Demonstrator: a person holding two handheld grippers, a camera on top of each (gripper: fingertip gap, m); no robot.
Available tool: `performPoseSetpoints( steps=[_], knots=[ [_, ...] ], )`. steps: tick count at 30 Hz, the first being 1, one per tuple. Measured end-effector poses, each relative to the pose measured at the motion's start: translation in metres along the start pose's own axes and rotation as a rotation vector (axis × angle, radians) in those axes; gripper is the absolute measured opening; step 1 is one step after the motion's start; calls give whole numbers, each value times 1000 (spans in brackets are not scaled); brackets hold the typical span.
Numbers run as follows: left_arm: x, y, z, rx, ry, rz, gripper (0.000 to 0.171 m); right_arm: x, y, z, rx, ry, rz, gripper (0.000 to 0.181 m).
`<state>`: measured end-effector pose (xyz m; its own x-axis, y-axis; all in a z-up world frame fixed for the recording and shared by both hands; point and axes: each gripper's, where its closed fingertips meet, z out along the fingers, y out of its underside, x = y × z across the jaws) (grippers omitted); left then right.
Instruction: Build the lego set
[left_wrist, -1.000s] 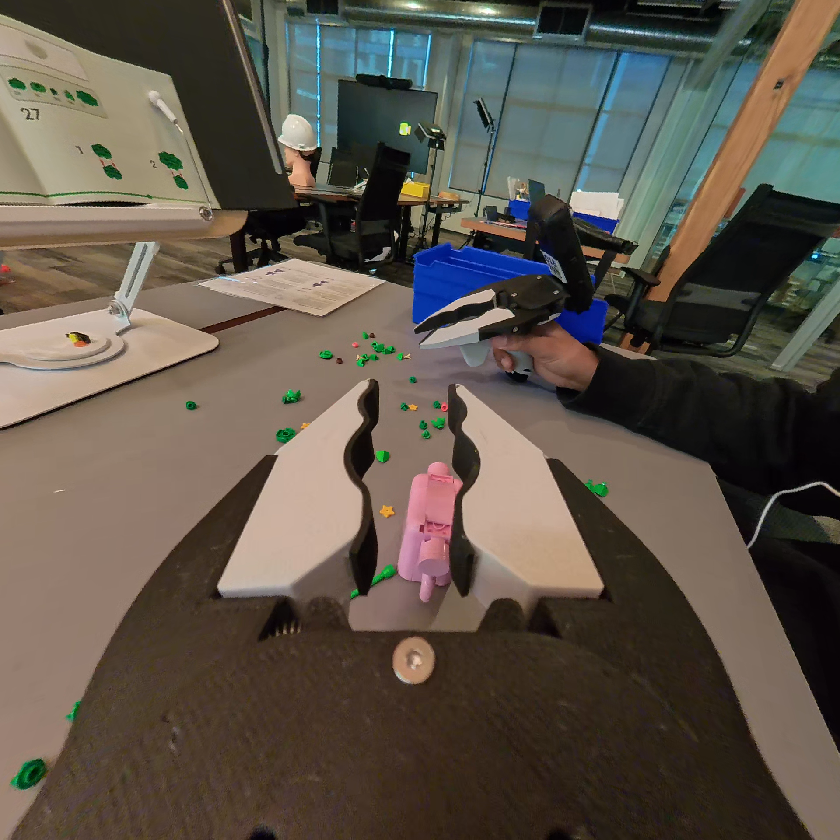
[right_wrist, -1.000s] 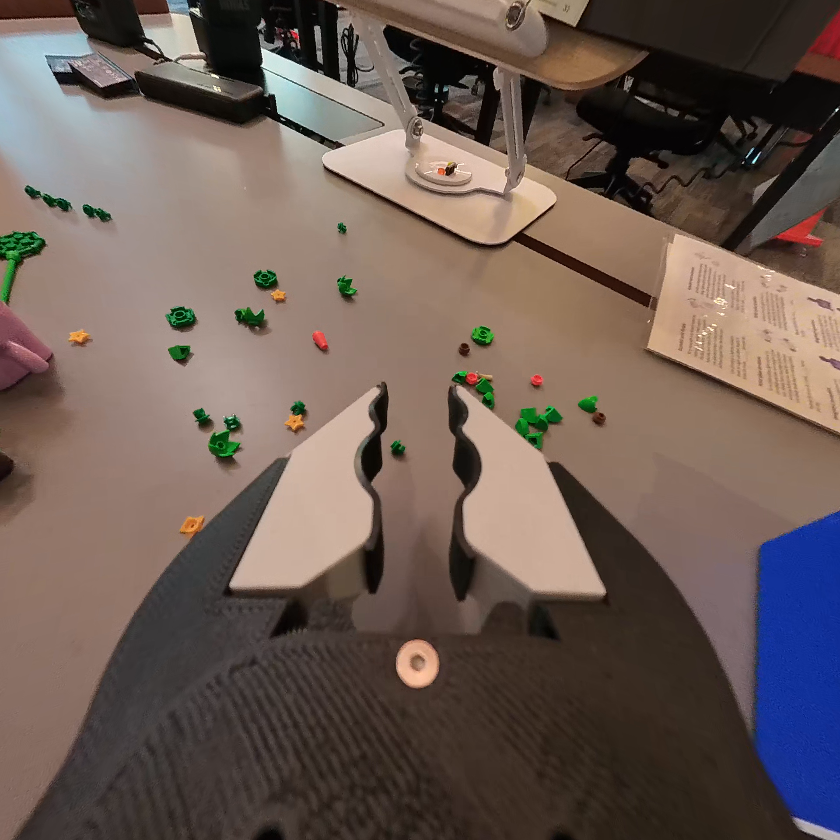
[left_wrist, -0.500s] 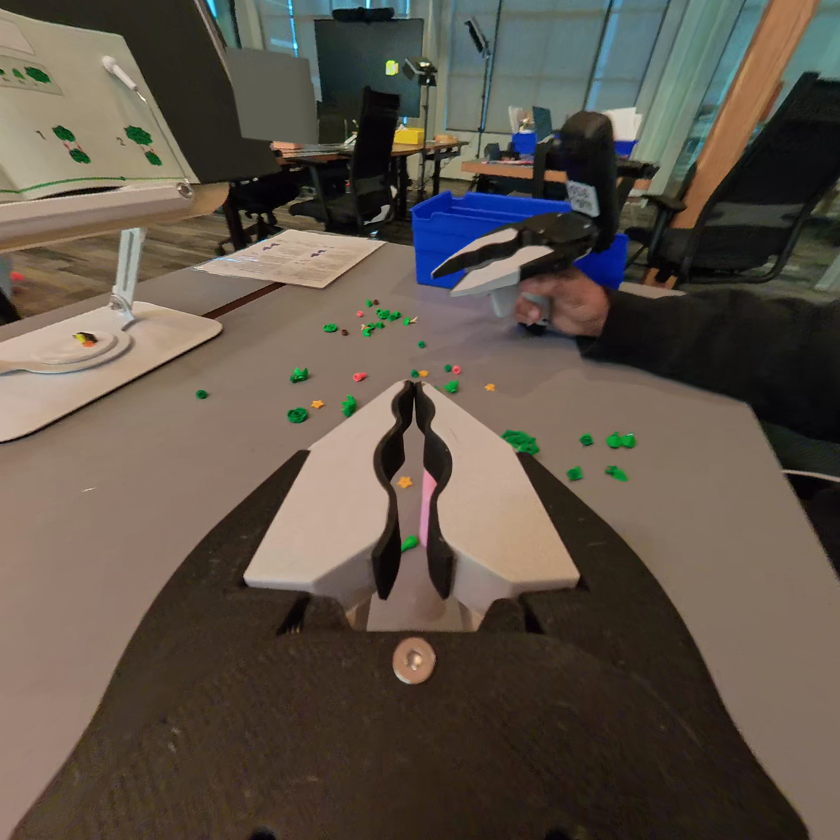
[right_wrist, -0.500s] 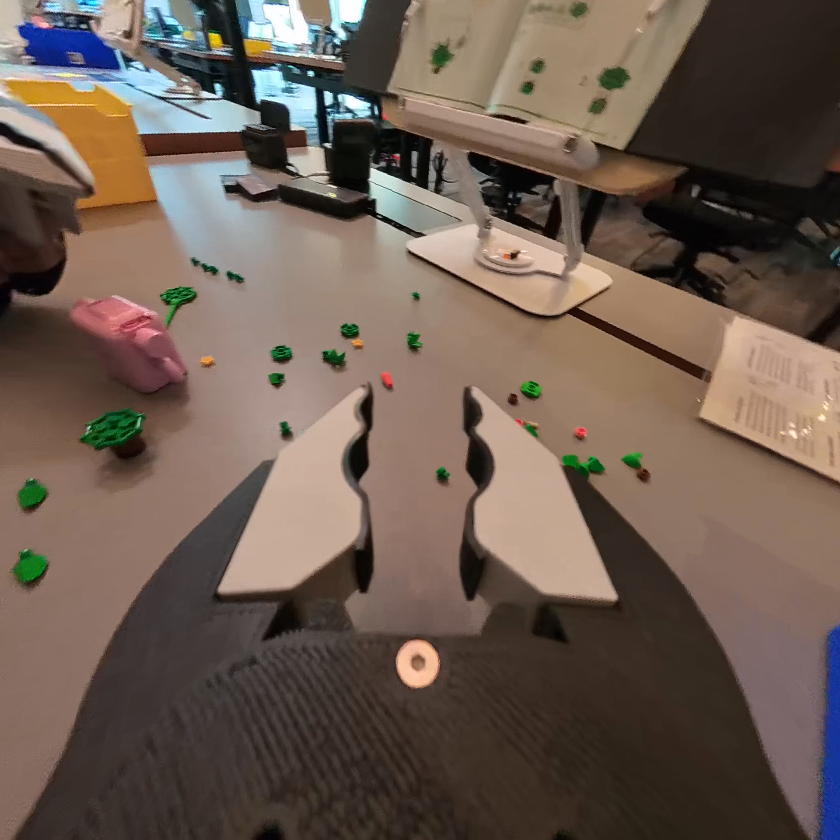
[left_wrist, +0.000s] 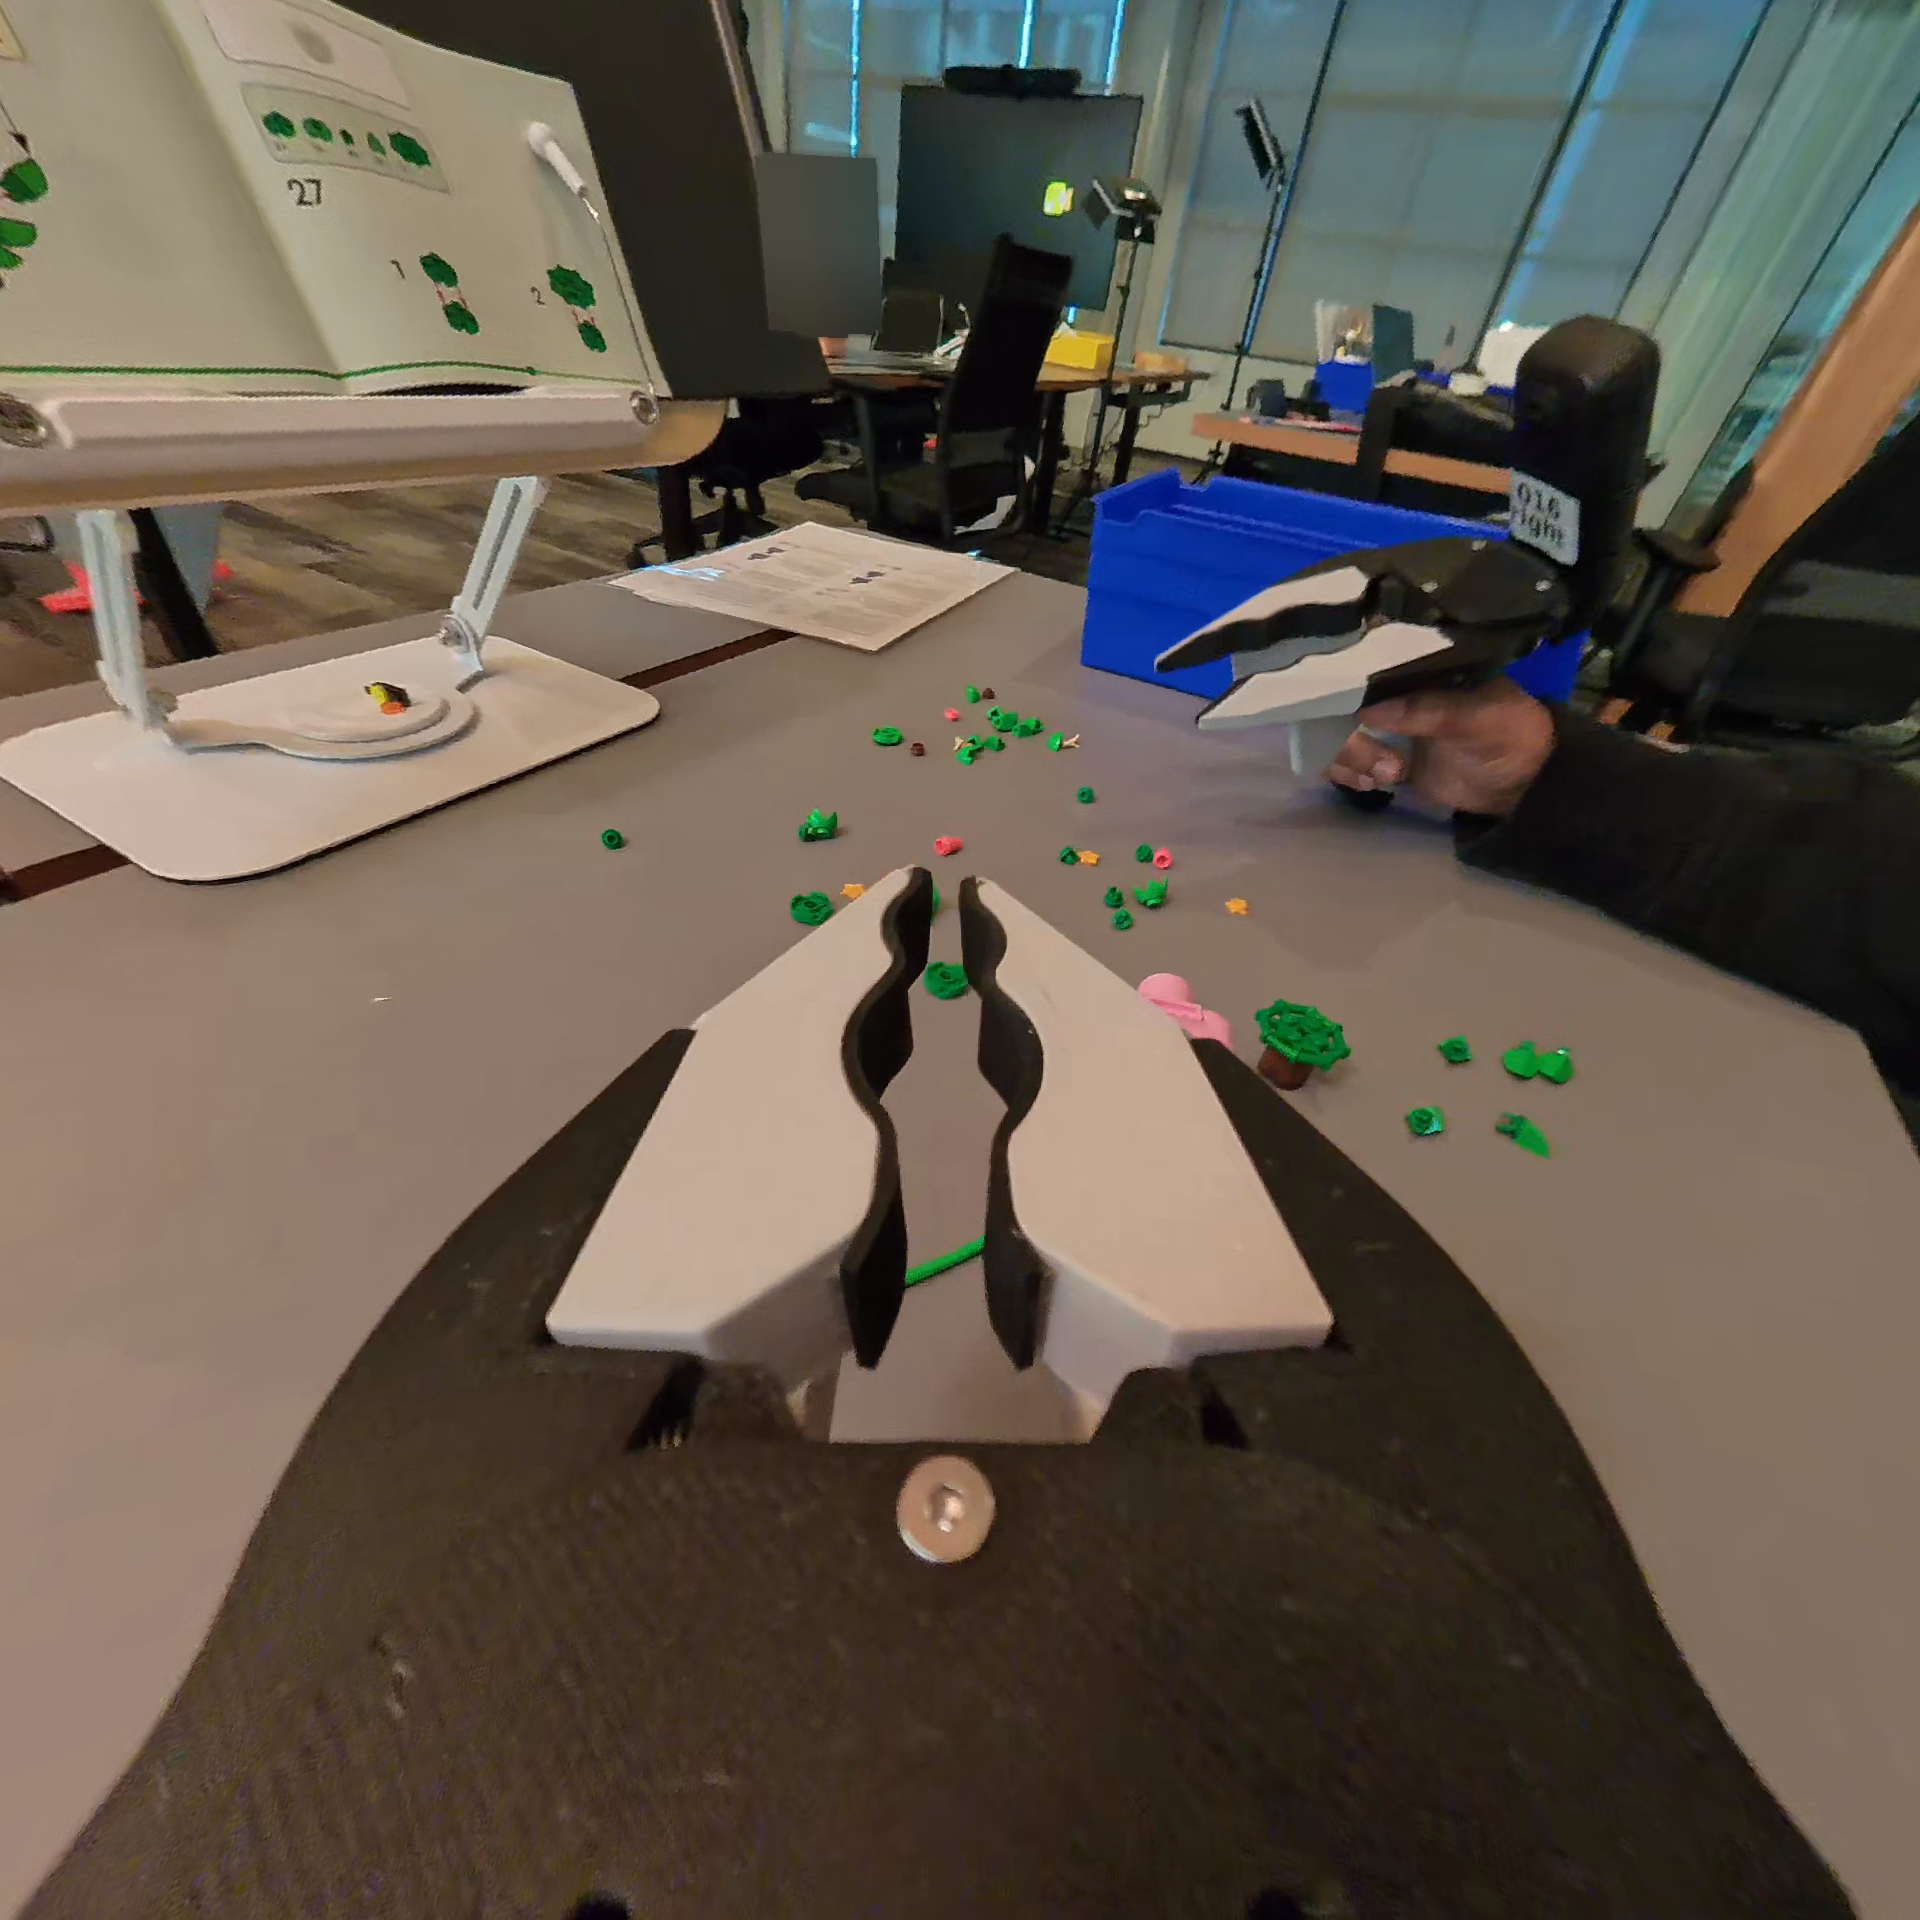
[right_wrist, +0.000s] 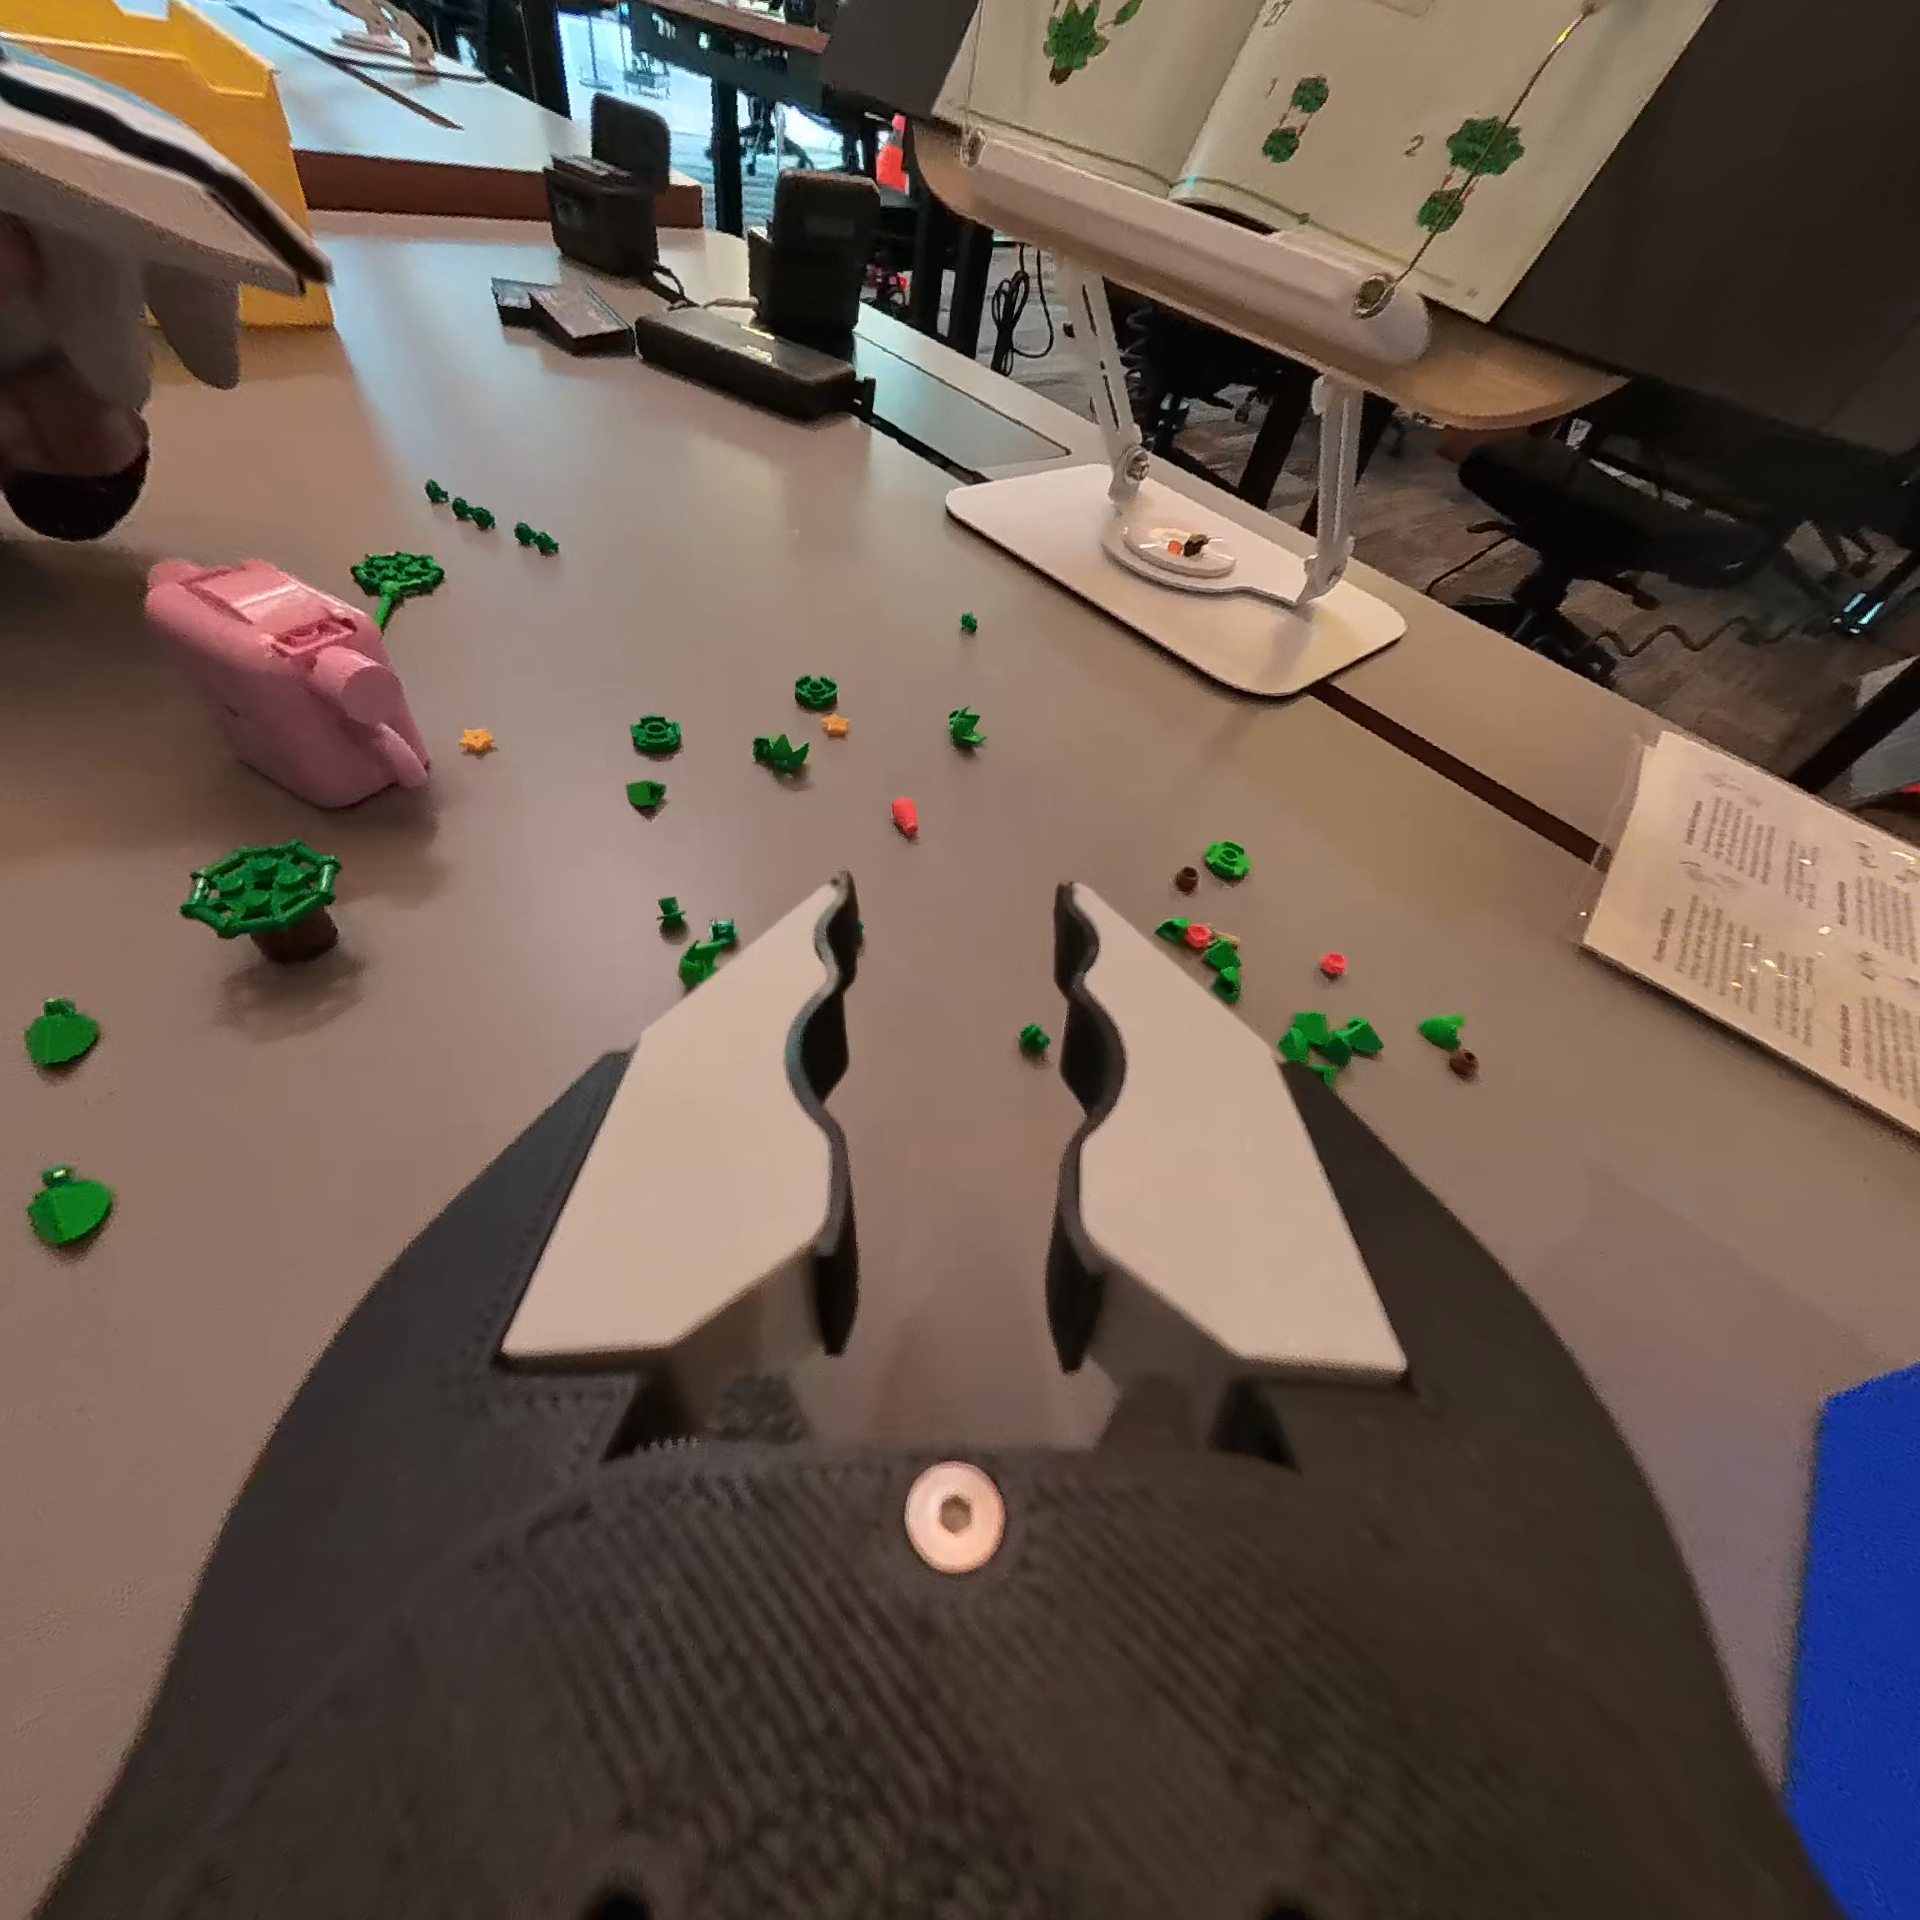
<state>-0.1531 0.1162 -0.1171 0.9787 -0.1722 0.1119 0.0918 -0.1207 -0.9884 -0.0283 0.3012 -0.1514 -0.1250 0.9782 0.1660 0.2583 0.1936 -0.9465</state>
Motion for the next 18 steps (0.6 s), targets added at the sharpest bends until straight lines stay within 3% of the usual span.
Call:
performPoseSetpoints(
  steps=[5,12,18],
  knots=[
    [8,-10,-3,18,38,-2,4,7,-1,-3,15,43,36,29],
    [11,-36,-17,80,-52,129,14,6,6,5,-51,32,124,34],
    [2,-26,-12,33,-81,102,26,9,6,3,-47,41,189,31]
  ],
)
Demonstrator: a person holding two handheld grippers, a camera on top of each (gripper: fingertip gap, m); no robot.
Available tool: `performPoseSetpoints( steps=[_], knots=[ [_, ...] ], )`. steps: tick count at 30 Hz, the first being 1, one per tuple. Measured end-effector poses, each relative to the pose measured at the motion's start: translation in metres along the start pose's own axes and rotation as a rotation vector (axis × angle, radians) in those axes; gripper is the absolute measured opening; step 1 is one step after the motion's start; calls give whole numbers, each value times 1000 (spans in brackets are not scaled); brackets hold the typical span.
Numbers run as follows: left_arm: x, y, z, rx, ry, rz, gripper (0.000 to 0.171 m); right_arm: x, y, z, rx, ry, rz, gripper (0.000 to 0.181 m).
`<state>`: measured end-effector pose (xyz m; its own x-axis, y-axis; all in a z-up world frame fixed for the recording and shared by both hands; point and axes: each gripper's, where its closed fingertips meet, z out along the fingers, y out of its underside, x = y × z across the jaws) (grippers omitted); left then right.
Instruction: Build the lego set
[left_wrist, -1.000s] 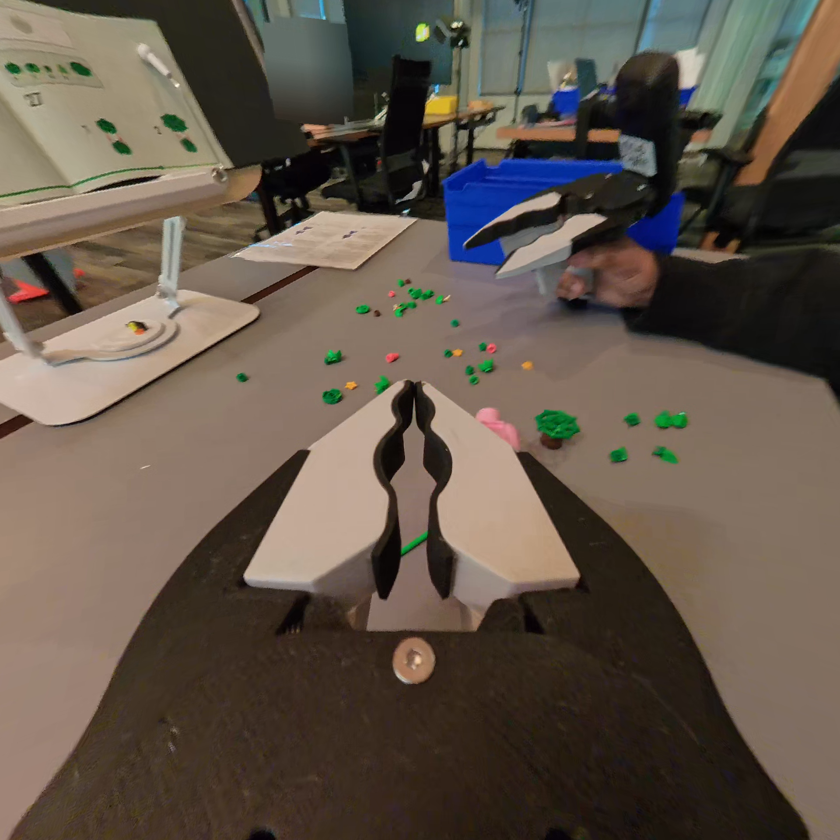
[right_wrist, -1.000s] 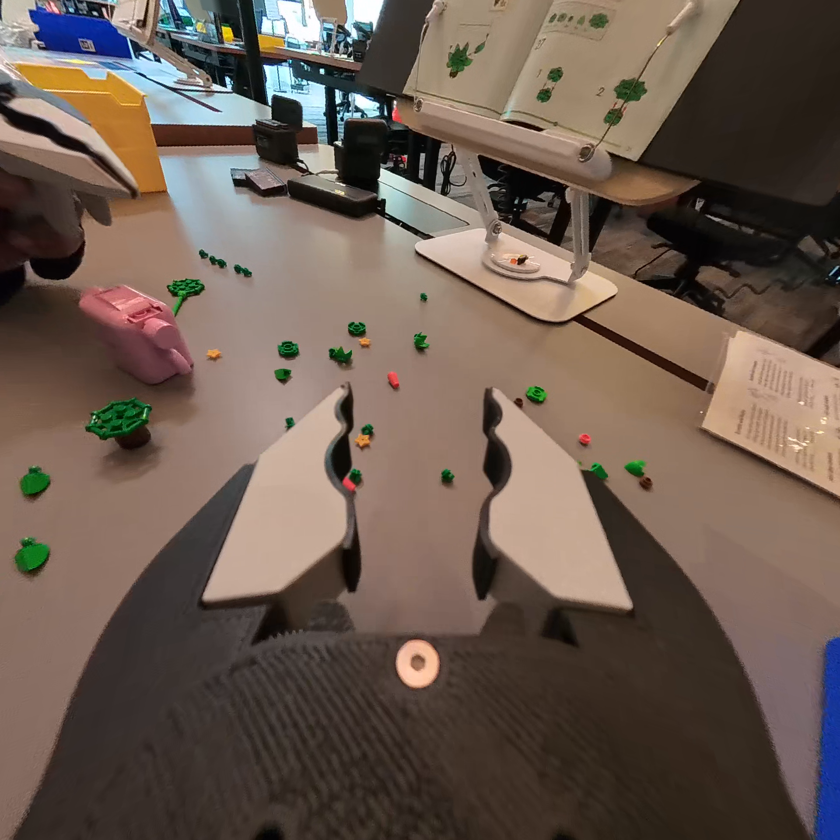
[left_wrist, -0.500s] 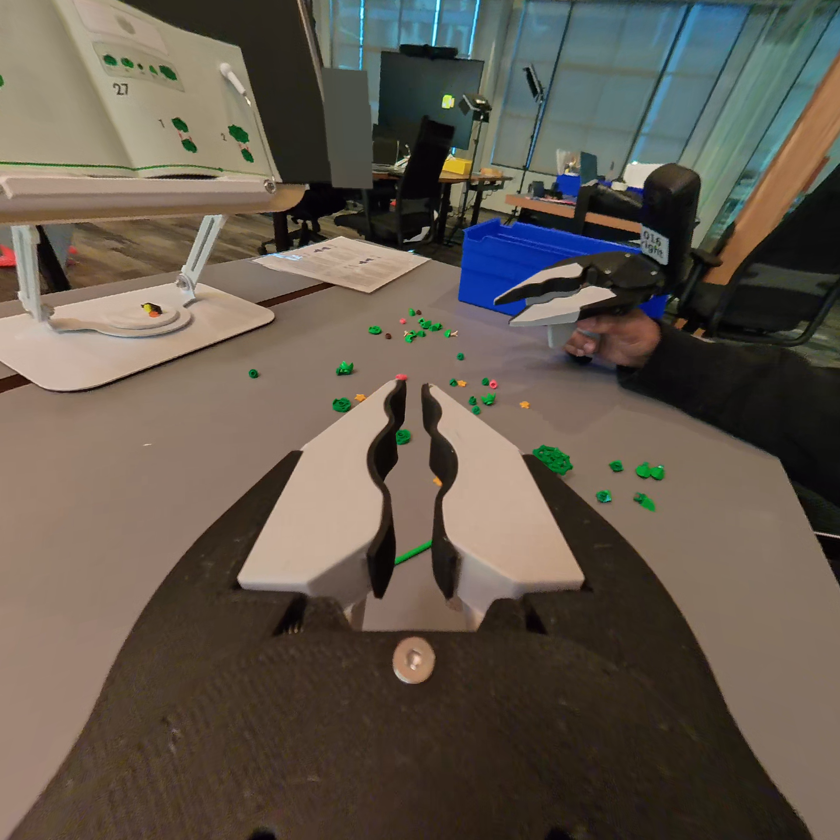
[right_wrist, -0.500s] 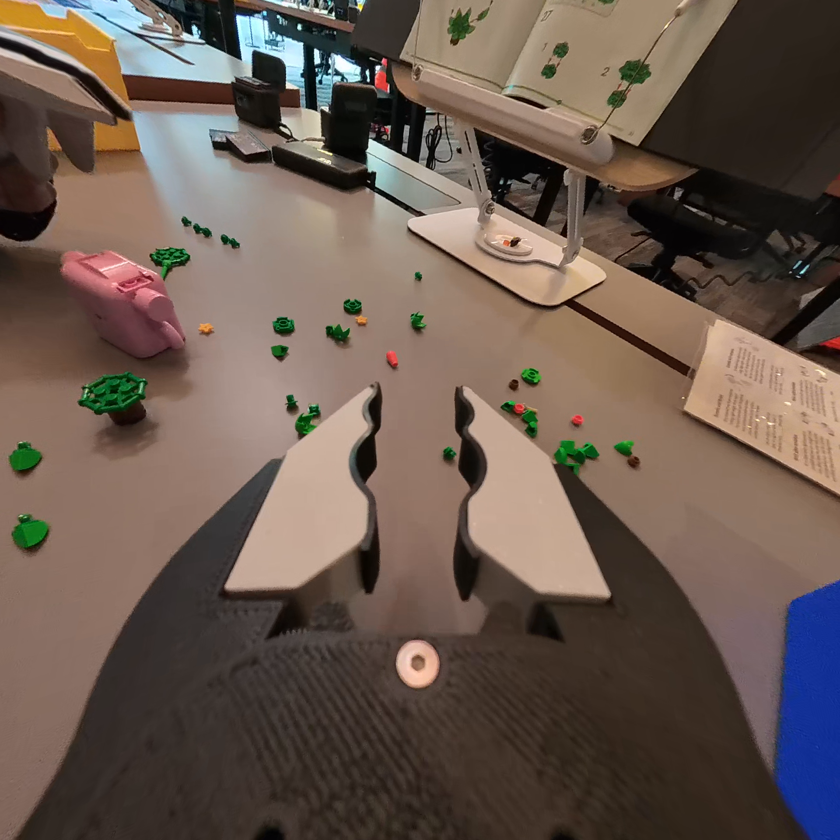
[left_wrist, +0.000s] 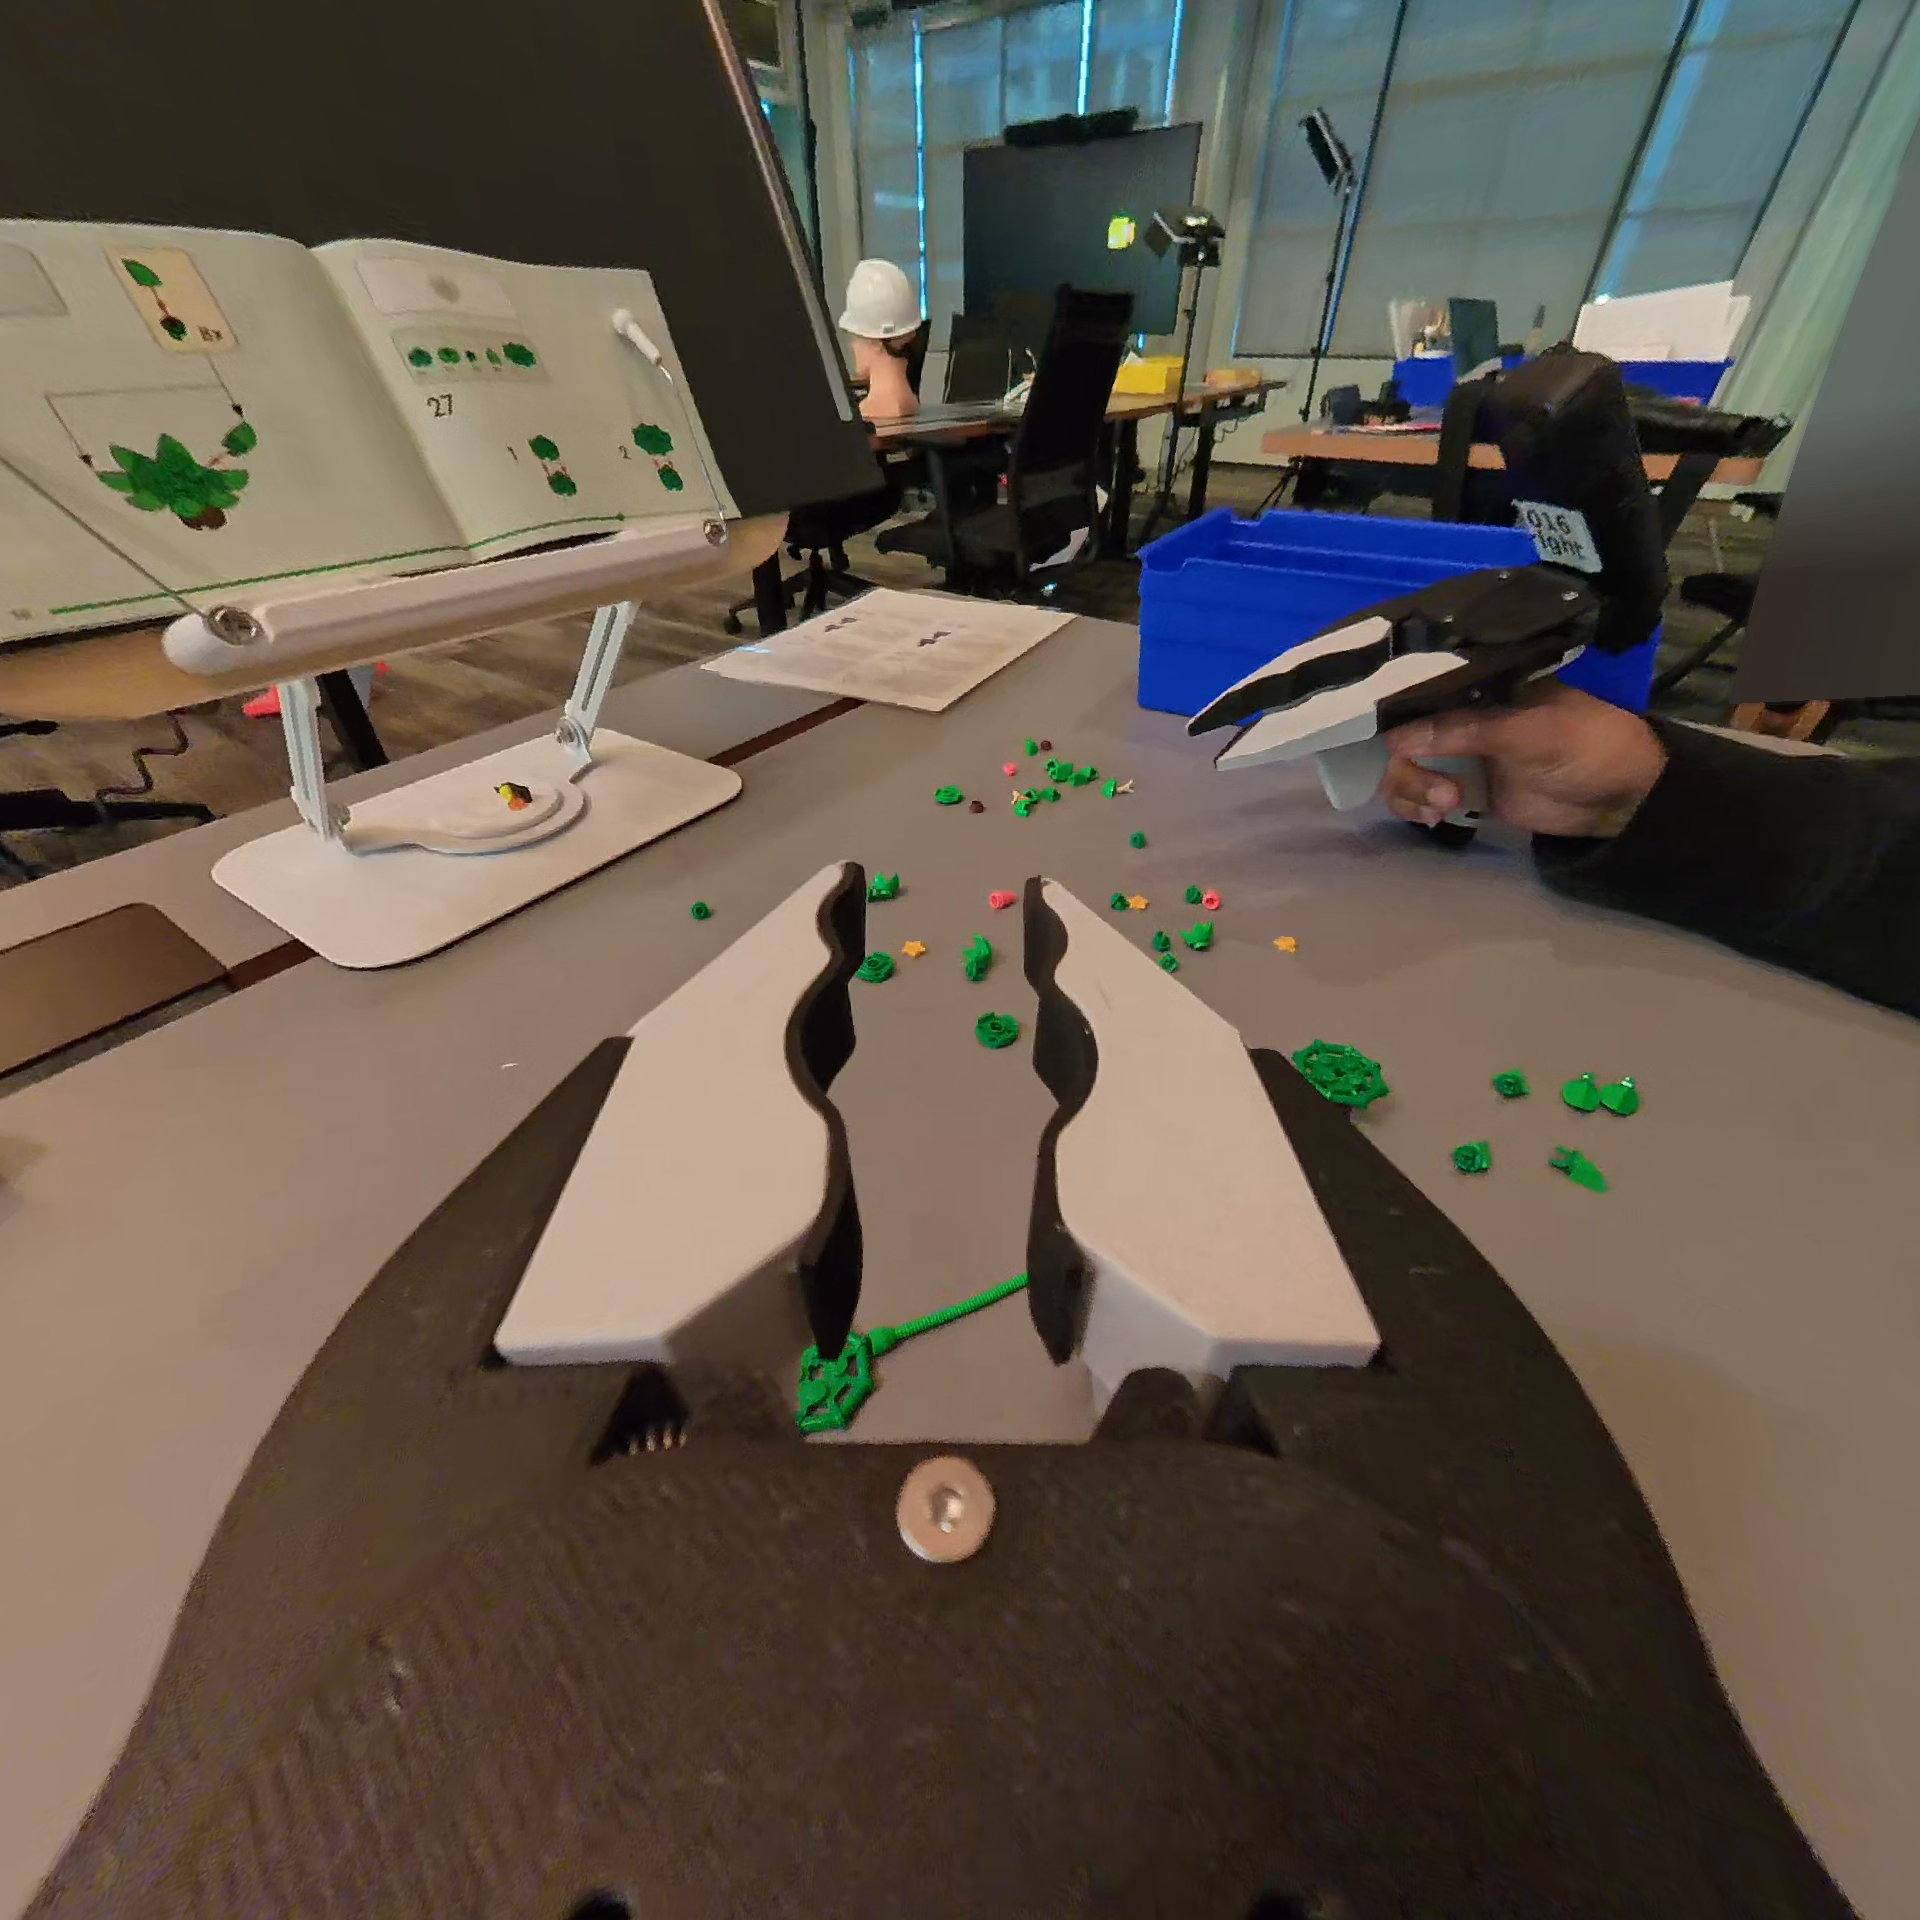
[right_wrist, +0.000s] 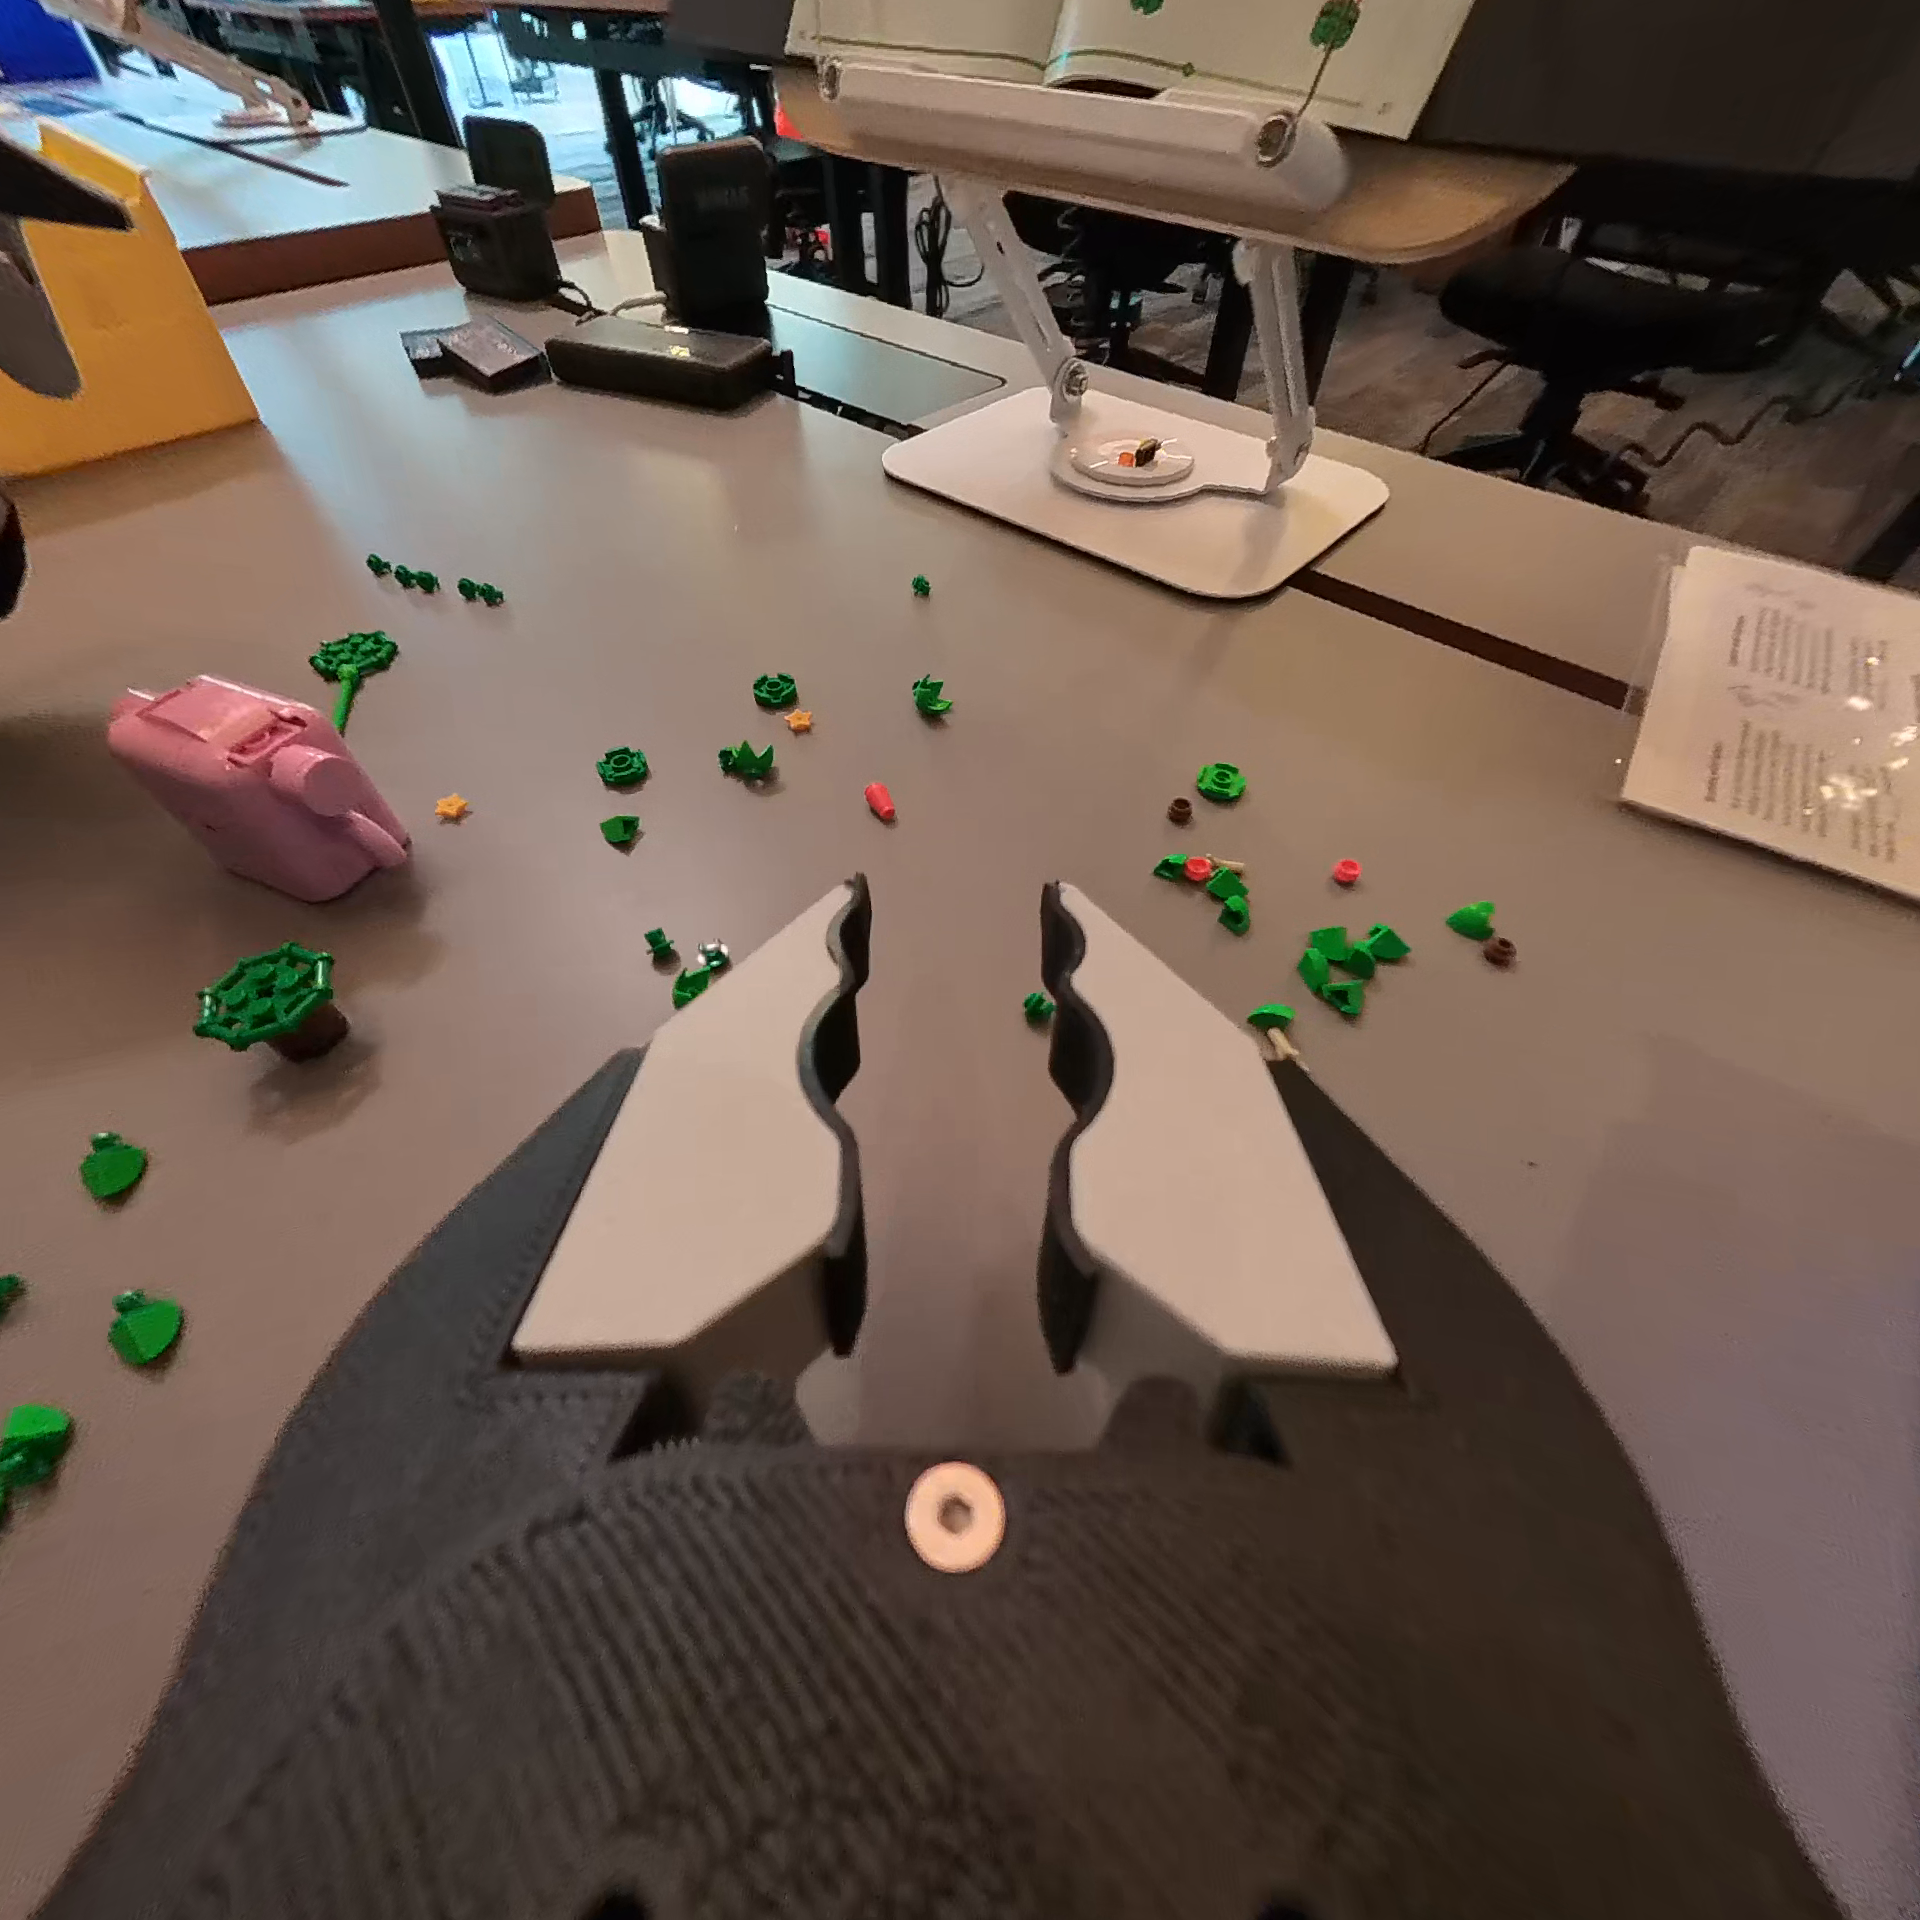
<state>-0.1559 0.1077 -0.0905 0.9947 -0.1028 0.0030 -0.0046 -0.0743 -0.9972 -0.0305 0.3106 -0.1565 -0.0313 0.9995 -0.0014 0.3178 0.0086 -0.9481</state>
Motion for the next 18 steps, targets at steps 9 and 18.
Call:
performPoseSetpoints(
  steps=[9,18],
  knots=[
    [4,9,7,-20,47,-83,30,1,2,-1,-11,-30,89,31],
    [7,20,13,-61,67,-110,36,-5,8,4,-62,-18,23,31]
  ],
)
